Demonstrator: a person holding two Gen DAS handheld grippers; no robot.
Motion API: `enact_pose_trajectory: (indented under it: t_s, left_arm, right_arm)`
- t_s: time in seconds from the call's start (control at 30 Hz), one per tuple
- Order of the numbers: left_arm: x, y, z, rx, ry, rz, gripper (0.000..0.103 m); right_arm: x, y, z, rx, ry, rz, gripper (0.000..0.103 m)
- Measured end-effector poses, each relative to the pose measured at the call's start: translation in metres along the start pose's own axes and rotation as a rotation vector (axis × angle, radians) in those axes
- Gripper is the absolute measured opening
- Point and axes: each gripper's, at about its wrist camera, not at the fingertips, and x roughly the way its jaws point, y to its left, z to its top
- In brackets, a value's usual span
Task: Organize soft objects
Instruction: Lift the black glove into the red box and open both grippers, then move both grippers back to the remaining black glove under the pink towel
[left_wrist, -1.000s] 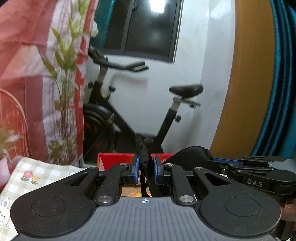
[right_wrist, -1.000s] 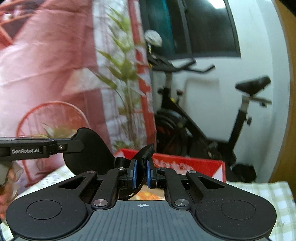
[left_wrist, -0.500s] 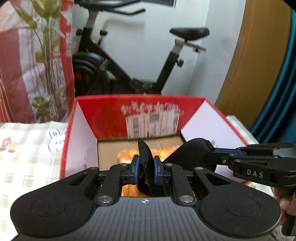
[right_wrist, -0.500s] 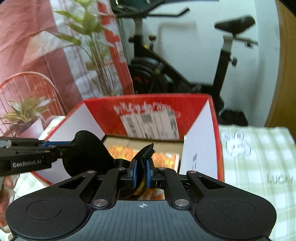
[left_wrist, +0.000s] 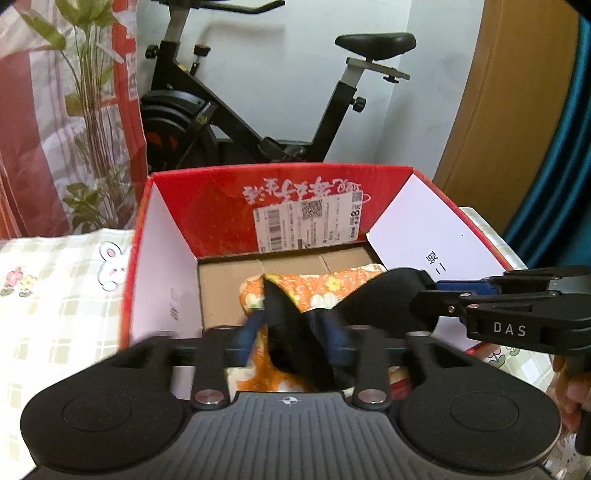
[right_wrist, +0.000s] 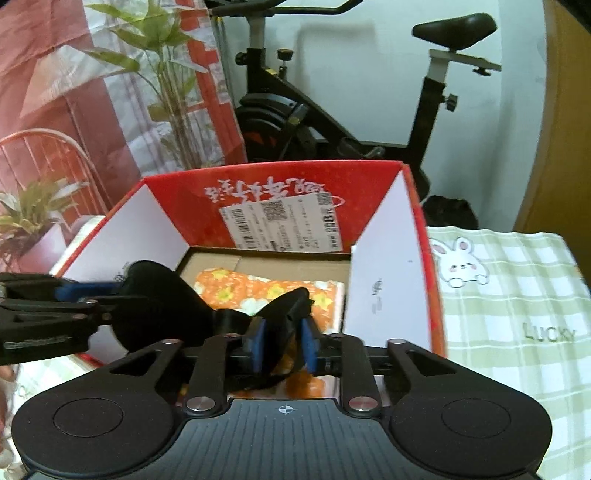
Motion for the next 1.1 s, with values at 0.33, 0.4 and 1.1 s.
enact_pose_trajectory:
  t_s: [0.33, 0.4, 1.1]
  left_arm:
    - [-0.051, 0.012, -0.007, -0.012, -0.07, 0.023, 0.087]
    - [-0.066, 0.013, -0.013, -0.008, -0.089, 0.023, 0.092]
    - [-0.151, -0.014, -0.136, -0.012, -0.068, 0.026, 0.103]
  right_arm:
    - [-0.046, 0.003, -0.009, -0.058, -0.081, -0.023, 0.061]
    - [-0.062, 0.002, -0.014, -0.04, -0.124, 0.013, 0.081]
    - [-0.171, 0.02, -0.134, -0.011, -0.25, 0.09, 0.103]
